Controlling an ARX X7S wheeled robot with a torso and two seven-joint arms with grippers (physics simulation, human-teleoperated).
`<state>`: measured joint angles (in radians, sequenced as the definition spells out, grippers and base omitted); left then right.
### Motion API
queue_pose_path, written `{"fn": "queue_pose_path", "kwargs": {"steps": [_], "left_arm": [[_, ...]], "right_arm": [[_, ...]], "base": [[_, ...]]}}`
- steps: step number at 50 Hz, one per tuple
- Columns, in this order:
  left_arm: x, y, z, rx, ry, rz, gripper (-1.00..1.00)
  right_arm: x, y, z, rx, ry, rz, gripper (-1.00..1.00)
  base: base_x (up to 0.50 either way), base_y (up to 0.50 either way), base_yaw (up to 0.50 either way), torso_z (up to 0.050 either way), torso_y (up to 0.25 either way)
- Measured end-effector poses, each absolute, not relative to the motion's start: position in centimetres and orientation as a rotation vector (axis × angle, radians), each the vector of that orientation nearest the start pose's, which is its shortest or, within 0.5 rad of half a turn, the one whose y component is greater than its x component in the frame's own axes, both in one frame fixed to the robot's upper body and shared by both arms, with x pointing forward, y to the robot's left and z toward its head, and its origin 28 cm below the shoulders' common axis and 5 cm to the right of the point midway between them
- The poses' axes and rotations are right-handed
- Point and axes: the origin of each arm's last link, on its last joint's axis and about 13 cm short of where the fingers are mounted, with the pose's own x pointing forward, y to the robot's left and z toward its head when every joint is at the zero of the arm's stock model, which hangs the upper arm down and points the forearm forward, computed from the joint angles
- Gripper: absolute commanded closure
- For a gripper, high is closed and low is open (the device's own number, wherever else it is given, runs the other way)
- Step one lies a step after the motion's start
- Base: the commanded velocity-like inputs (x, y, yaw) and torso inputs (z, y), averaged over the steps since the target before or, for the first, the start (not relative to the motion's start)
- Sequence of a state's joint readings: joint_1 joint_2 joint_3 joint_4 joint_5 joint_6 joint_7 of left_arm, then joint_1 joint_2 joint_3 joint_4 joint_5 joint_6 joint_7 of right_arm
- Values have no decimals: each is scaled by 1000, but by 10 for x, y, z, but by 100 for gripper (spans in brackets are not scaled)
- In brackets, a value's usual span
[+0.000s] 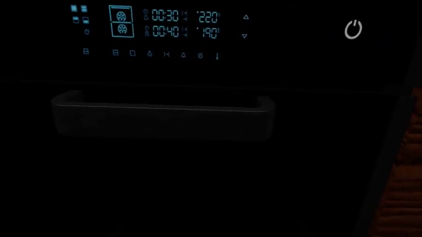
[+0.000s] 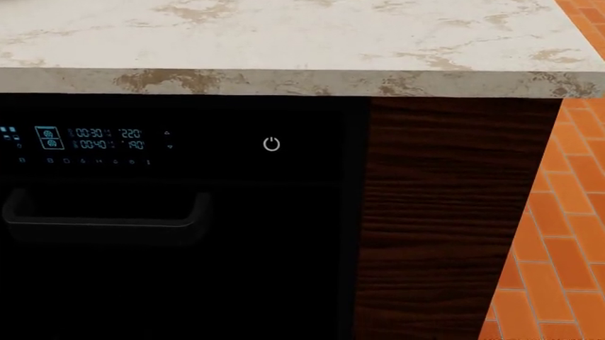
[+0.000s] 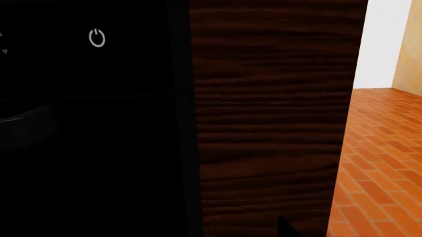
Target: Open the dishwasher door
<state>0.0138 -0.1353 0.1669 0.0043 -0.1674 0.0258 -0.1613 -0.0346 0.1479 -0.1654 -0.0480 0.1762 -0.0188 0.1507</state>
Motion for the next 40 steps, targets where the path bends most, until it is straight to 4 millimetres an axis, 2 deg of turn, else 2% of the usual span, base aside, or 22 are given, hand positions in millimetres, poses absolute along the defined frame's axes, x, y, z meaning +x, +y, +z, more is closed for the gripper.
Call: {"fn": "queue_pose_path", "kwargs": {"steps": [10,24,40], "left_arm": [[204,203,10,-31,1,-7,-100],[205,202,11,-17,-12,-9,-100],[201,202,13,19,-15,-7,-100]], "right_arm": [[199,-97,14,45,-1,17,-100],[198,-98,15,48,-2,16,-100],[196,-98,18,56,-8,10,-100]], "base": [[22,0,0,0,0],[372,0,0,0,0],[0,0,0,0,0]]}}
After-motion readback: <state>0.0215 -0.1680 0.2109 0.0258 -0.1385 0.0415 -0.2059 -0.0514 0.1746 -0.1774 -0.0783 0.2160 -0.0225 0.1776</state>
